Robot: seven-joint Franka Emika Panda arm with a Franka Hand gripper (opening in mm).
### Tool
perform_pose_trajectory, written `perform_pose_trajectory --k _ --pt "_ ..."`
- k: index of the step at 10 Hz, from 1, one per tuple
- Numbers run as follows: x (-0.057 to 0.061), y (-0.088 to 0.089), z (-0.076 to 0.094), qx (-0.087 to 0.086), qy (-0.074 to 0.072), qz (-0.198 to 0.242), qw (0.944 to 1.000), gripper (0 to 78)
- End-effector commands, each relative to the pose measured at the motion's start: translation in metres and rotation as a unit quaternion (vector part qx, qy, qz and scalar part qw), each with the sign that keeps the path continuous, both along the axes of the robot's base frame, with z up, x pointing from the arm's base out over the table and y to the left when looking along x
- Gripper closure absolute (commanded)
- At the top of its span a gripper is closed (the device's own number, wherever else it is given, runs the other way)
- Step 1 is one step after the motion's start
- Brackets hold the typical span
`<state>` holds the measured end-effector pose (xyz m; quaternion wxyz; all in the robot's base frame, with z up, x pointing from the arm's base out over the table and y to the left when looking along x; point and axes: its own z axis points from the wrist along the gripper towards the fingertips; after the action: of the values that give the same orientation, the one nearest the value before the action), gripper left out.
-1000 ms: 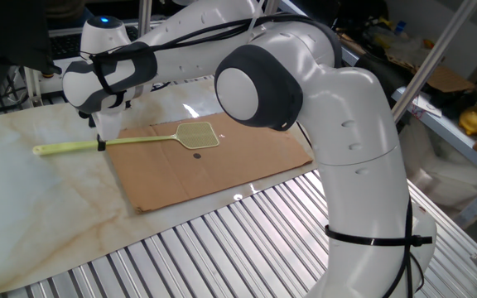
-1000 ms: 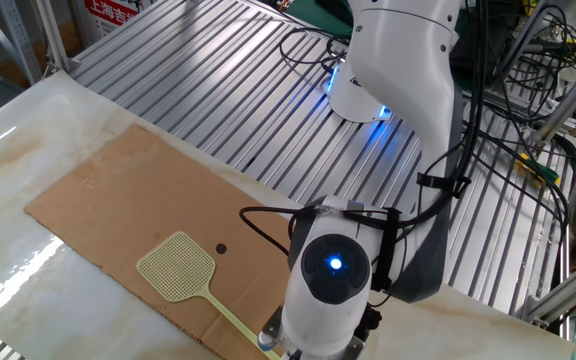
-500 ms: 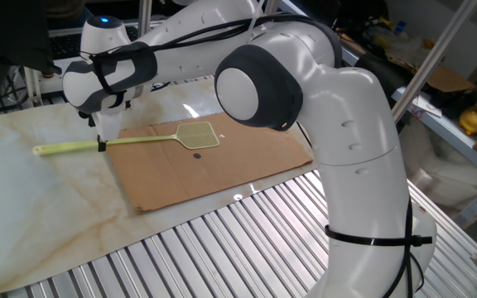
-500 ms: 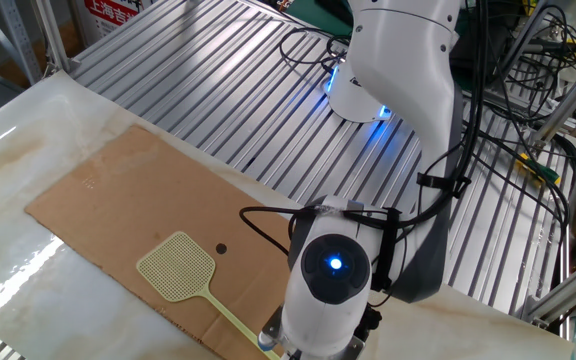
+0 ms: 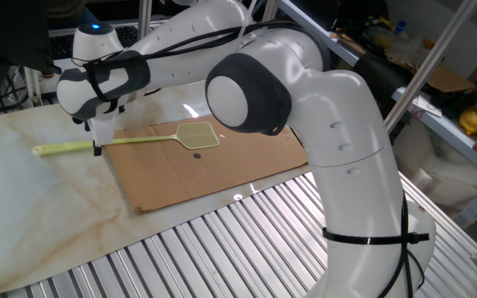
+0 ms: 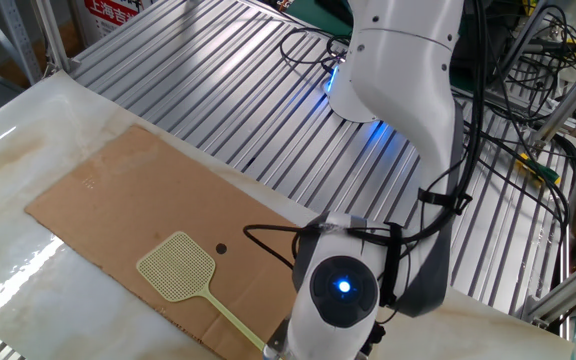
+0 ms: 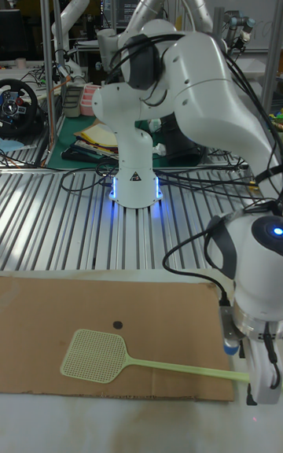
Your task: Swat with a flyswatter
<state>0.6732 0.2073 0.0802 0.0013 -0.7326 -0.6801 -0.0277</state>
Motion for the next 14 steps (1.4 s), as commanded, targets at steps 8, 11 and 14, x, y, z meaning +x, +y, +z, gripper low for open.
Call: perform_pose_trajectory --k 8,11,14 --pt "0.01 -0.002 -0.012 -0.013 0.007 0.001 0.9999 0.1" --pt "0.011 -0.003 -0.014 -0.016 0.014 -0.001 0.9998 0.1" --pt "0.01 -0.003 -0.015 -0.021 0.018 0.004 0.9996 0.1"
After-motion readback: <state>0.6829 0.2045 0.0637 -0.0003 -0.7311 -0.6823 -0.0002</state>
